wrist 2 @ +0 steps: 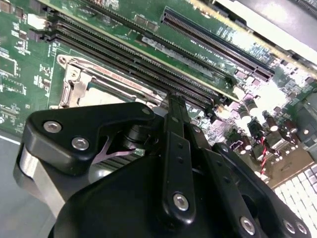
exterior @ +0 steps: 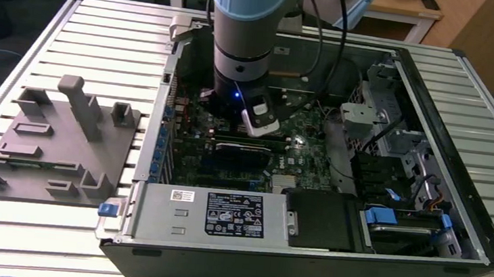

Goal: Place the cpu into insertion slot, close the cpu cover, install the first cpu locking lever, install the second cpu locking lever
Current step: 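Install the second cpu locking lever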

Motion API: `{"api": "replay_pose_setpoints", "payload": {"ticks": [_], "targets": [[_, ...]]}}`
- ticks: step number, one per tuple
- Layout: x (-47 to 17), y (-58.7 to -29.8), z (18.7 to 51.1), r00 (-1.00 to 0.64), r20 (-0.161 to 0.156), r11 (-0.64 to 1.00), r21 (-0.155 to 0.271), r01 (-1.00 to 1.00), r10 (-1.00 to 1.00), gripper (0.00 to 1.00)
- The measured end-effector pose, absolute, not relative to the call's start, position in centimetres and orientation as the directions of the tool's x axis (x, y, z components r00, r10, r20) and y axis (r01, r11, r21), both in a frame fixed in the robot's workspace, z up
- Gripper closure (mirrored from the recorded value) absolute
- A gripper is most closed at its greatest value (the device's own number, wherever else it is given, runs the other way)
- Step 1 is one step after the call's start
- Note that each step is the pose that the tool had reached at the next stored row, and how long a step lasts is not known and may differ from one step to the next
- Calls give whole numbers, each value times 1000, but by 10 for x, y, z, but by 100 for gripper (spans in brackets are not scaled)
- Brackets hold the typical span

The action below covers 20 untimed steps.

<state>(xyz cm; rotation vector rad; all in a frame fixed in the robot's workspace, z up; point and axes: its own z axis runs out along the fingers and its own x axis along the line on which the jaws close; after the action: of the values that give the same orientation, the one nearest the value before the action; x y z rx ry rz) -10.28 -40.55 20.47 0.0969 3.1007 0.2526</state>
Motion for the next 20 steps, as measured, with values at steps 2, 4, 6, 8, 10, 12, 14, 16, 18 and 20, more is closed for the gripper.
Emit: {"api": "replay_pose_setpoints", "payload": {"ticks": [2, 4, 6, 8, 10, 12, 14, 16, 18, 20], "targets": [[-103, -405, 203, -998, -24, 984, 167, 61, 65, 89], [-103, -405, 202, -998, -23, 983, 173, 61, 66, 89], [-103, -405, 201, -997, -23, 982, 180, 62, 67, 89], [-103, -405, 199, -997, -22, 980, 188, 63, 68, 89], [-103, -405, 198, -997, -22, 979, 196, 64, 70, 89], [-103, -405, 197, -997, -21, 977, 202, 65, 70, 89], [-103, -405, 196, -997, -21, 976, 206, 65, 71, 89], [-103, -405, 195, -997, -21, 976, 209, 65, 71, 89], [-103, -405, 194, -997, -21, 975, 213, 65, 71, 89], [-104, -405, 193, -997, -20, 974, 216, 66, 72, 89]]}}
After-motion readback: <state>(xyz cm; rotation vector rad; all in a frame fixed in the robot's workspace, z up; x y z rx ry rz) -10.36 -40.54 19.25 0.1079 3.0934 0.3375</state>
